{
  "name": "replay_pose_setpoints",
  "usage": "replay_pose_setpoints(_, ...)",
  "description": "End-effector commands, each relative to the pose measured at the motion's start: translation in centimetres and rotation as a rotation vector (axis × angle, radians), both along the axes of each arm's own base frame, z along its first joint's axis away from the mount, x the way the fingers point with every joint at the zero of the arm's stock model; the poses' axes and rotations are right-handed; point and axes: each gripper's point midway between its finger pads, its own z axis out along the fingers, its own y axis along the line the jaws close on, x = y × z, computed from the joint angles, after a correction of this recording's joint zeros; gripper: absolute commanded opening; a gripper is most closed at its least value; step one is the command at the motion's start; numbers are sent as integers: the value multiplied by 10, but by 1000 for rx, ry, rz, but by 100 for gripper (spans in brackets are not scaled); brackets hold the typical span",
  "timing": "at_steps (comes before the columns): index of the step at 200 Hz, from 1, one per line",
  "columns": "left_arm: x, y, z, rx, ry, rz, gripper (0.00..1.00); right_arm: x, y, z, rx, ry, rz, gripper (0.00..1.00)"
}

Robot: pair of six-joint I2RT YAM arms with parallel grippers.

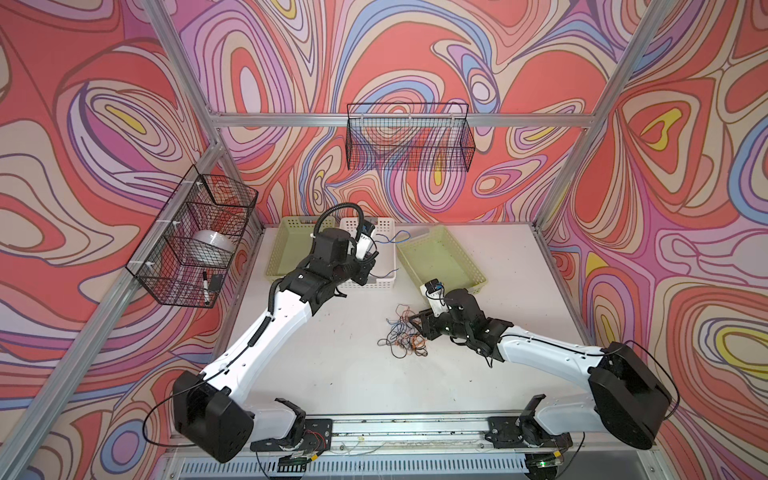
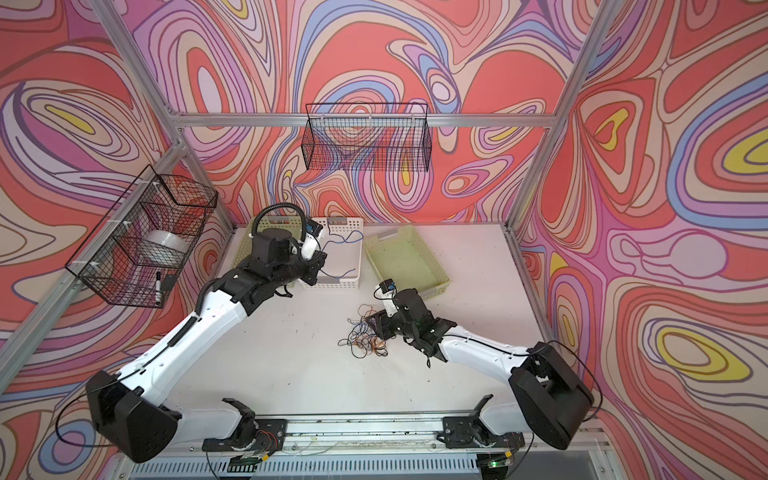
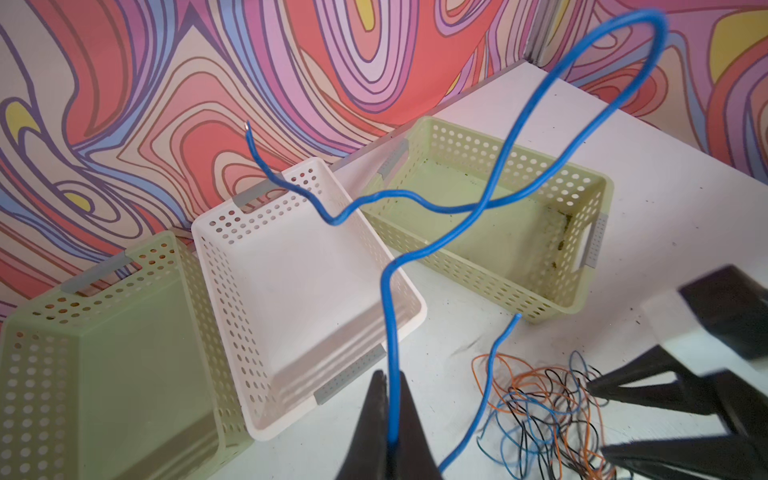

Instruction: Untangle the cables

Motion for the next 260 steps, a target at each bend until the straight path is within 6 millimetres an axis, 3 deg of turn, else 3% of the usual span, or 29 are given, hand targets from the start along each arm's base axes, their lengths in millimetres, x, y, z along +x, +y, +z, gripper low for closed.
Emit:
replay_pose_setpoints(1, 16, -9, 8, -71, 4, -40, 0, 7, -7, 27, -30, -92, -15, 56)
replay_pose_setpoints(22, 32, -9, 0, -65, 24, -42, 0, 11, -15, 44, -31, -159, -49, 60)
replay_pose_setpoints(47, 65, 0, -18, -75, 89, -6, 0, 16, -15, 53, -52, -187, -51, 60)
replay_pose_setpoints(96, 119, 26, -94, -34, 274, 90, 0, 20, -21, 55, -72, -190, -87, 59)
replay_pose_setpoints(125, 136, 31, -136, -42, 346, 110, 0, 19, -24, 49, -92, -171, -94, 58)
replay_pose_setpoints(162, 142, 36, -171, -22, 409, 158, 0, 21, -22, 37, -115, -130, -101, 58)
replay_pose_setpoints(170, 143, 38, -176, -17, 425, 176, 15, 21, -22, 34, -123, -116, -102, 58)
replay_pose_setpoints(183, 142, 38, -177, -29, 447, 183, 41, 21, -22, 29, -139, -97, -102, 58)
replay_pose_setpoints(208, 141, 42, -152, -82, 382, 227, 65, 20, -23, 23, -151, -74, -103, 58)
replay_pose_setpoints(236, 125, 42, -115, -114, 320, 220, 69, 17, -21, 16, -159, -51, -85, 58)
replay_pose_setpoints(260, 94, 39, -93, -111, 285, 191, 68, 14, -13, 6, -173, -11, -34, 58)
